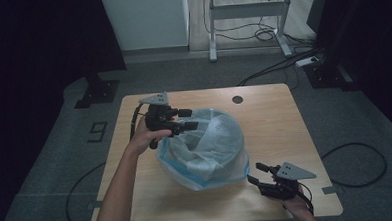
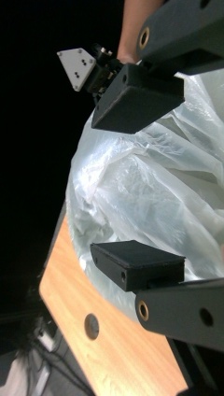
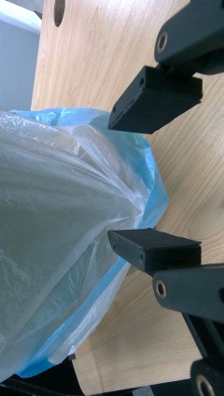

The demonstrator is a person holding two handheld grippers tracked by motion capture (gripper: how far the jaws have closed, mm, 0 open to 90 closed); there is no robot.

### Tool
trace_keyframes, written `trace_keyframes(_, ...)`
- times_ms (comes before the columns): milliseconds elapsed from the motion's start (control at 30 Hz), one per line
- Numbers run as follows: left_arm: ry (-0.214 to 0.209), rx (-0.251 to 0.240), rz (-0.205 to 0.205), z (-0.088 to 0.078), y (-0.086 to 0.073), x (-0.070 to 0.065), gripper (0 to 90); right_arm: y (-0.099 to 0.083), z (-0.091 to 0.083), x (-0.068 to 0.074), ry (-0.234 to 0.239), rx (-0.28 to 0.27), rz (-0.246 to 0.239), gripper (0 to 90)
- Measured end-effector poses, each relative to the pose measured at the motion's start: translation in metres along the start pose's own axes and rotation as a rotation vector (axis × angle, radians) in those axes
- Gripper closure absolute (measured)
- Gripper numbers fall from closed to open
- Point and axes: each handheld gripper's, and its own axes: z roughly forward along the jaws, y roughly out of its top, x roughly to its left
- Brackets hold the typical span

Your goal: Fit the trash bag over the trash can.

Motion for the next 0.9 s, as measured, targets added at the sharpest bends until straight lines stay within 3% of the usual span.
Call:
trace_keyframes(467,0.003,0.122,0.028,0.040,0.023,-0.011,39.2,-0.001,-0.001,0.001,0.005,0.008,-0.003,39.9)
trace_keyframes(767,0.085,0.331,0.076,0.065,0.030,-0.014,43.1,-0.002,-0.001,0.001,0.007,0.017,-0.005,40.1)
trace_keyframes(900,0.094,0.377,0.083,0.072,0.032,-0.016,43.7,-0.002,-0.001,0.001,0.010,0.022,-0.006,40.1)
